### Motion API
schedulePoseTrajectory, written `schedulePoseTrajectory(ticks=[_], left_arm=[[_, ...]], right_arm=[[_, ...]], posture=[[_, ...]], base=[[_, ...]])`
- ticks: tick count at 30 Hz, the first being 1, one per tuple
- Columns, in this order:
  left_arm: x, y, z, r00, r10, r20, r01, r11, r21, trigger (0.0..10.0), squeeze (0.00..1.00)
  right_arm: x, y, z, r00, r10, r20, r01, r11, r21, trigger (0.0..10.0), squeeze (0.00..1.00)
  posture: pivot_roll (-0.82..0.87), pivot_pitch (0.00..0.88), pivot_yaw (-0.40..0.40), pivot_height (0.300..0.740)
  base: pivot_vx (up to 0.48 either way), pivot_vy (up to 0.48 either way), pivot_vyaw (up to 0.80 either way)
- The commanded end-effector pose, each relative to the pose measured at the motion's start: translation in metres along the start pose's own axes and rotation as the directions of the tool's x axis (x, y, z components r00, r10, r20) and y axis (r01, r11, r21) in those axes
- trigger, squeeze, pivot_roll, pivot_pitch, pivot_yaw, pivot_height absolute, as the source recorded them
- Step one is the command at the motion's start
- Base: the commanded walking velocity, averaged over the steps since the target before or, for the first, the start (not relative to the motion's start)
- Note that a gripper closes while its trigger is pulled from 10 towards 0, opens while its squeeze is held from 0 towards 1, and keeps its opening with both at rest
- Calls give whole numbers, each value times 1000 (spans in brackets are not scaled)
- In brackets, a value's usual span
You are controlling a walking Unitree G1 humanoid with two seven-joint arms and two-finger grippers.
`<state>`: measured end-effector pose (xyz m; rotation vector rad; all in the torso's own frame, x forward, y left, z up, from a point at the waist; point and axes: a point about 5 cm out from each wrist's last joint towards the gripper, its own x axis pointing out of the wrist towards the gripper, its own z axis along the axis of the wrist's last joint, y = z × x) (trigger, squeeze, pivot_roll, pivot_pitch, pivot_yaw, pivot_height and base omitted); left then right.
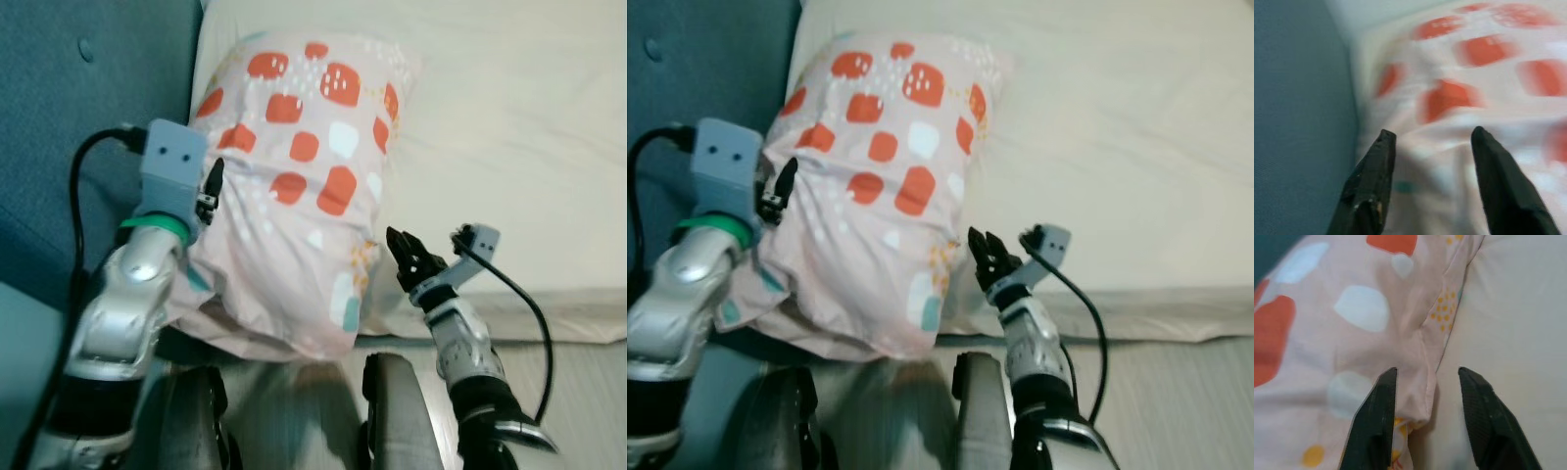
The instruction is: Clean up the room
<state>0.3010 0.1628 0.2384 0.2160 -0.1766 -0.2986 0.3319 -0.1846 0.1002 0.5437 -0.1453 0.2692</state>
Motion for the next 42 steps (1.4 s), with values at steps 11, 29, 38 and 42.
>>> schedulePoseTrajectory(ticks=[11, 29, 38, 42], left_arm=[[21, -28, 27, 982, -31, 187, 57, 989, -134, 10000, 0], [30, -50, -5, 997, -57, 45, 65, 979, -196, 10000, 0], [36, -53, -13, 999, -42, 19, 45, 983, -176, 10000, 0], [37, -54, -17, 999, -43, -4, 42, 978, -203, 10000, 0]], right_arm=[[-1, -4, 16, 986, -134, 94, 154, 958, -242, 10000, 0], [-5, -3, 25, 982, -155, 112, 183, 930, -318, 10000, 0], [-1, -2, 27, 979, -162, 122, 195, 919, -343, 10000, 0], [-2, -1, 28, 979, -163, 122, 196, 917, -346, 10000, 0]], posture=[[-67, 132, 30, 575], [-85, 97, 24, 633], [-89, 85, 20, 677], [-91, 81, 20, 691]], base=[[0, 0, 0], [0, 0, 0], [0, 0, 0], [0, 0, 0]])
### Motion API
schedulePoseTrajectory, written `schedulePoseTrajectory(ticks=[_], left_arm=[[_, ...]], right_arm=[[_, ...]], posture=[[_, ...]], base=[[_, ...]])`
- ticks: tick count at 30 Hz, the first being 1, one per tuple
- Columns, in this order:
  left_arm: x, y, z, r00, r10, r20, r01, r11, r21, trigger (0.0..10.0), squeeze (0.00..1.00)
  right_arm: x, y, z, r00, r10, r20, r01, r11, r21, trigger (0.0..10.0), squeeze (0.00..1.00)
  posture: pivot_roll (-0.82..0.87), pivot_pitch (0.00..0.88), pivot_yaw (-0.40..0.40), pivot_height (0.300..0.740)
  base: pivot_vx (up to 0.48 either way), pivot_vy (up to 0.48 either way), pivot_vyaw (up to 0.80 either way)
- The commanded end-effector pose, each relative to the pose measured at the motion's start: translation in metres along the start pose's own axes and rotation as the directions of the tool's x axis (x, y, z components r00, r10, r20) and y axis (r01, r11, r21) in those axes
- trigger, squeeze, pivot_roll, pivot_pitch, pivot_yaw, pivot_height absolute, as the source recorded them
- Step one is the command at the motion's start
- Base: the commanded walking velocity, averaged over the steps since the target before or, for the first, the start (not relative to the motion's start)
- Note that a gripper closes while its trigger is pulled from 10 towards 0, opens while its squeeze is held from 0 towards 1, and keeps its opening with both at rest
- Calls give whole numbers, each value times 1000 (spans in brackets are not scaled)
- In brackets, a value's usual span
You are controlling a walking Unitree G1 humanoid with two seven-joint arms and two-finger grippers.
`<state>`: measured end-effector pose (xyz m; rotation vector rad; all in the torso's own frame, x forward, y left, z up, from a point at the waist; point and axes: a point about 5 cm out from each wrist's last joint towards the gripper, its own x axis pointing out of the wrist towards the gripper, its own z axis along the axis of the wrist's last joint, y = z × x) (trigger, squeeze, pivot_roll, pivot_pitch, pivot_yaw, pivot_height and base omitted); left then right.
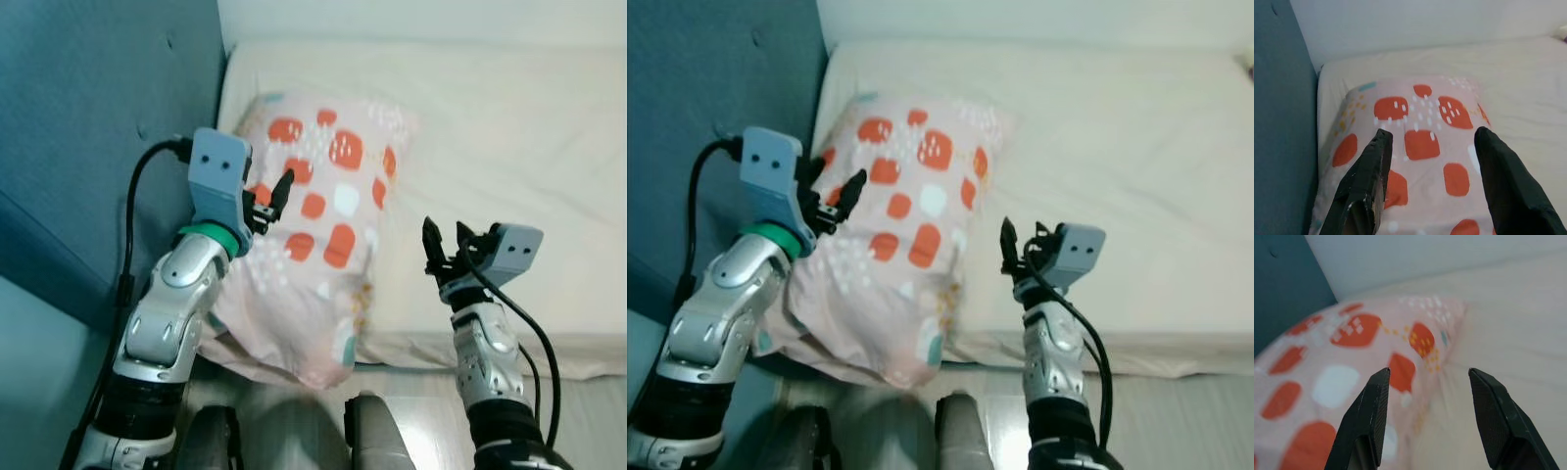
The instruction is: Clean up the room
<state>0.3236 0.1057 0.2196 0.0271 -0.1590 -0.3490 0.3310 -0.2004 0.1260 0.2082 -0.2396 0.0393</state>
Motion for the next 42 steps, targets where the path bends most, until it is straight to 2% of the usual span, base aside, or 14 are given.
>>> schedulePoseTrajectory(ticks=[1, 11, 19, 28, 33, 35, 42], left_arm=[[1, -2, -6, 999, -8, -32, 7, 1000, -22, 10000, 0], [5, -6, -15, 998, -23, -61, 21, 1000, -23, 10000, 0], [5, -7, -20, 997, -21, -74, 20, 1000, -16, 10000, 0], [-3, -8, -39, 992, -22, -128, 26, 999, 27, 10000, 0], [-4, -6, -40, 991, -18, -132, 22, 999, 30, 10000, 0], [-5, -1, -44, 989, -7, -149, 18, 997, 73, 10000, 0], [-6, -1, -46, 988, -9, -154, 22, 997, 77, 10000, 0]], right_arm=[[-3, -1, -2, 1000, -8, -13, 8, 1000, -6, 10000, 0], [-1, -4, -1, 999, -31, -9, 31, 999, -29, 10000, 0], [-3, 3, -4, 1000, -8, -9, 8, 1000, -6, 10000, 0], [-11, 21, -18, 998, 32, -44, -32, 999, 6, 10000, 0], [-12, 24, -22, 998, 37, -56, -36, 999, 11, 10000, 0], [-13, 29, -26, 996, 46, -73, -45, 999, 18, 10000, 0], [-13, 30, -28, 996, 43, -79, -42, 999, 21, 10000, 0]], posture=[[-92, 81, 20, 696], [-96, 77, 25, 740], [-106, 64, 29, 740], [-107, 51, 35, 740], [-104, 52, 36, 740], [-98, 59, 40, 740], [-98, 66, 46, 740]], base=[[0, 0, 0], [0, 0, 0], [0, 0, 0], [0, 0, 0], [0, 0, 0], [0, 0, 0], [0, 0, 0]])
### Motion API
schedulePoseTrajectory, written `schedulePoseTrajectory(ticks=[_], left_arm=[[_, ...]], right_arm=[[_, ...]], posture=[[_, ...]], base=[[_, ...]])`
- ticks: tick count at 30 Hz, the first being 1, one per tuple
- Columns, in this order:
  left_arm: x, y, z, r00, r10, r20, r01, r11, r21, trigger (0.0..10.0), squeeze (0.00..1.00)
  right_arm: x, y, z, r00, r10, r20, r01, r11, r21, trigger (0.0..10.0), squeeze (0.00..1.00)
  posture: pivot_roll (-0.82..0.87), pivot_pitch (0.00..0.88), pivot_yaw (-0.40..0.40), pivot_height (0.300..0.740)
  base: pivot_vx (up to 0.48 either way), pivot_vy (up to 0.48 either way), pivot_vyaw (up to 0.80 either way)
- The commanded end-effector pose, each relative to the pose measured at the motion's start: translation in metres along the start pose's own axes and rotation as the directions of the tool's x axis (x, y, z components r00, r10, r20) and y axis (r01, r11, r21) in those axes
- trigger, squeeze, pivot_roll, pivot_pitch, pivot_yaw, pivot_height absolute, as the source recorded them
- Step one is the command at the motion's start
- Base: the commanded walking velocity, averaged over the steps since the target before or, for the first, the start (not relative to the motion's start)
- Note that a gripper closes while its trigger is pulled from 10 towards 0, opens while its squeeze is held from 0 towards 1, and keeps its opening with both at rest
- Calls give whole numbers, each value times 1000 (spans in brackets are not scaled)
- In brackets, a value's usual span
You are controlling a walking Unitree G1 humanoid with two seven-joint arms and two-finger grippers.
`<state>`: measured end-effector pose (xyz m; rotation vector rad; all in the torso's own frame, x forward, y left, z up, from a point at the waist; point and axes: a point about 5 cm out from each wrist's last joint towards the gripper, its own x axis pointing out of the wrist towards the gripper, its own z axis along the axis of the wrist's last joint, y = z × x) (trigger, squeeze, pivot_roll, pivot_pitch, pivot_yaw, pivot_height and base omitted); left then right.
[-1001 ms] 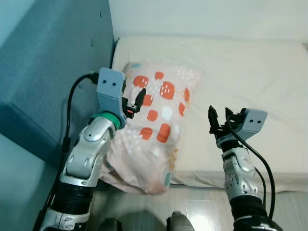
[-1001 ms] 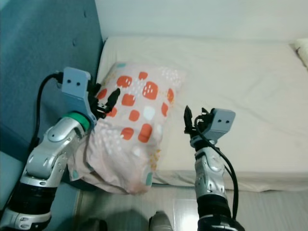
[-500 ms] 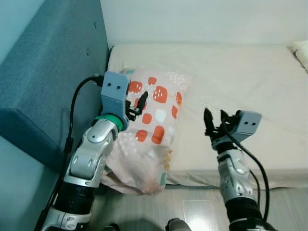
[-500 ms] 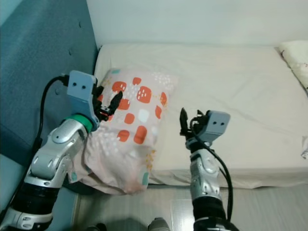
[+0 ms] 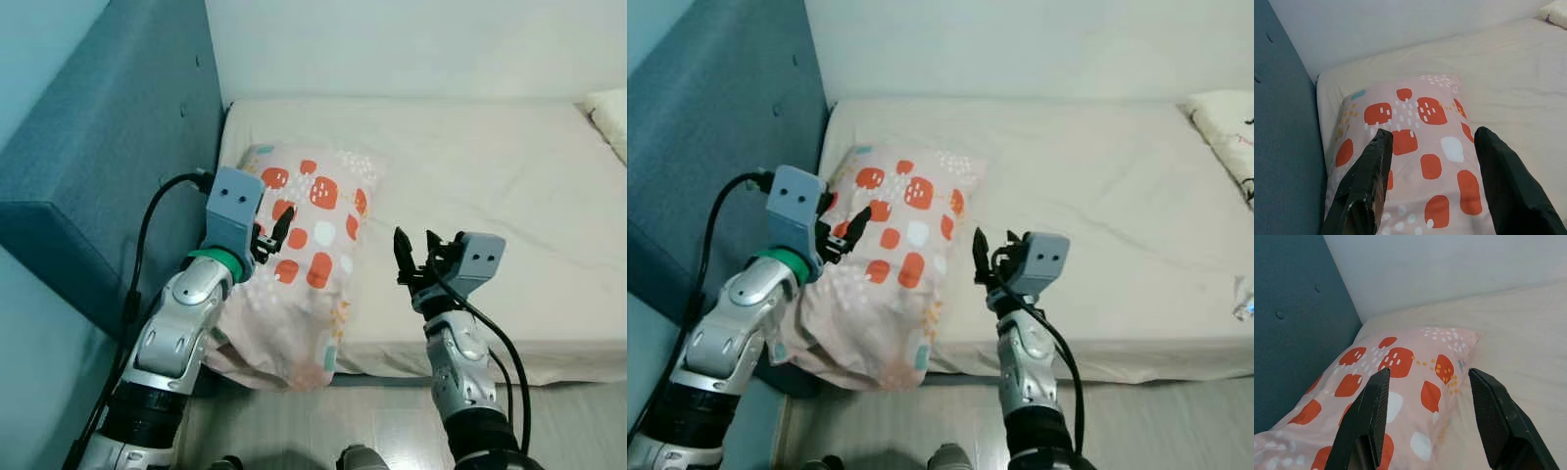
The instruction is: Clean up the room
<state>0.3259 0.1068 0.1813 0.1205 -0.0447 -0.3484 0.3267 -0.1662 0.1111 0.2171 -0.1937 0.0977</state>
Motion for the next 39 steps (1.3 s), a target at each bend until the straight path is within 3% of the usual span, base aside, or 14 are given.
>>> schedulePoseTrajectory(ticks=[1, 39], left_arm=[[-1, -2, -8, 1000, -10, -26, 10, 1000, 8, 10000, 0], [0, -1, -15, 999, 5, -41, -4, 1000, 13, 10000, 0]], right_arm=[[-6, -1, -8, 1000, -12, -28, 12, 1000, 3, 10000, 0], [-7, -1, -11, 999, -13, -39, 13, 1000, -6, 10000, 0]], posture=[[-98, 66, 47, 740], [-97, 75, 40, 740]], base=[[0, 0, 0], [0, 0, 0]])
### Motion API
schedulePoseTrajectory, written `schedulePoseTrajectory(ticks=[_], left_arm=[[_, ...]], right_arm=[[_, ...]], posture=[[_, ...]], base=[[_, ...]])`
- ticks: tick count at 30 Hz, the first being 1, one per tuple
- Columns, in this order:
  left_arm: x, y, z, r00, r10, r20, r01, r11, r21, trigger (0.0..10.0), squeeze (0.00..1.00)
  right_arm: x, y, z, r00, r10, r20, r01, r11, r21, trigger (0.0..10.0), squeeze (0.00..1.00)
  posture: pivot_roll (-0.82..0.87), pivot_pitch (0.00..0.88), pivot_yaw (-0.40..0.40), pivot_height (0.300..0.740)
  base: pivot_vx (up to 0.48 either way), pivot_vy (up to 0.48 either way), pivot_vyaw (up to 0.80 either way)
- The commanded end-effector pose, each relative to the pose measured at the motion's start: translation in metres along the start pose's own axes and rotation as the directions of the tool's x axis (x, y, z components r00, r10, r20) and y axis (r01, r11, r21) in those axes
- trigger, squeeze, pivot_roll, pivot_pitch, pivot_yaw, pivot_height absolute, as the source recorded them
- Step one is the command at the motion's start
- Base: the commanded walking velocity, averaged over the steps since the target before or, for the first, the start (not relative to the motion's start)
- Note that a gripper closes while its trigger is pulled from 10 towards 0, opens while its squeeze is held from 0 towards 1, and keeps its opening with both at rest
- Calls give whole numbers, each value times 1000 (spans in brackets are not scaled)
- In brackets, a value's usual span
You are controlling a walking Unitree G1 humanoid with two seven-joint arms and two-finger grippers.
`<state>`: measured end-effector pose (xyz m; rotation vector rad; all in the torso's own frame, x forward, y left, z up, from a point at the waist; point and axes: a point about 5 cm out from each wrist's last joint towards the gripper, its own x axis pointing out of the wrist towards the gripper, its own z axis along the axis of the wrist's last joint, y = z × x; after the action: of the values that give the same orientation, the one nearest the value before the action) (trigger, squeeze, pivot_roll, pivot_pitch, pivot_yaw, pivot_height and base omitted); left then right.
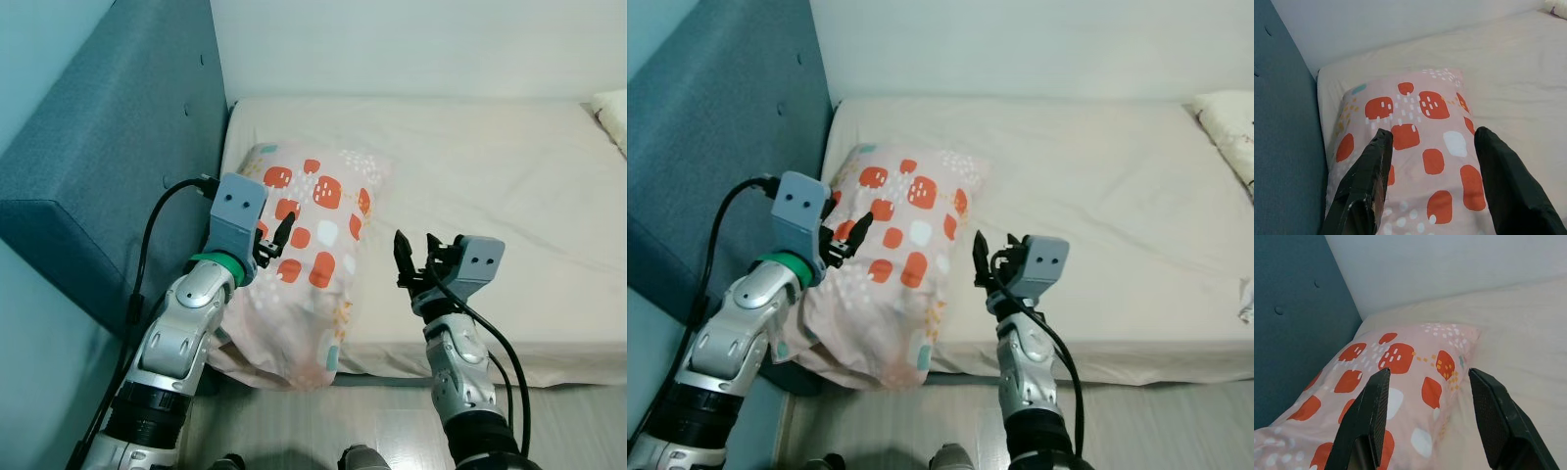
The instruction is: Clean up the room
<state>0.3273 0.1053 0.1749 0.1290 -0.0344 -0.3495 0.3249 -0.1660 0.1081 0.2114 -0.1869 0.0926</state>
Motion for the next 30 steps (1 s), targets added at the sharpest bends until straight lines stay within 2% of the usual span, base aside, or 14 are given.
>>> schedulePoseTrajectory(ticks=[1, 11, 30], left_arm=[[-2, 0, -9, 1000, 7, -30, -7, 1000, 7, 10000, 0], [-2, 1, -10, 999, 10, -33, -10, 1000, 8, 10000, 0], [-2, 3, -11, 999, 13, -34, -12, 1000, 16, 10000, 0]], right_arm=[[-5, 0, -8, 999, -7, -33, 7, 1000, -1, 10000, 0], [-5, 0, -9, 999, -6, -33, 6, 1000, 8, 10000, 0], [-3, 2, -10, 999, 1, -39, -1, 1000, 6, 10000, 0]], posture=[[-97, 75, 39, 740], [-96, 77, 40, 735], [-90, 60, 41, 650]], base=[[0, 0, 0], [0, 0, 0], [0, 0, 0]])
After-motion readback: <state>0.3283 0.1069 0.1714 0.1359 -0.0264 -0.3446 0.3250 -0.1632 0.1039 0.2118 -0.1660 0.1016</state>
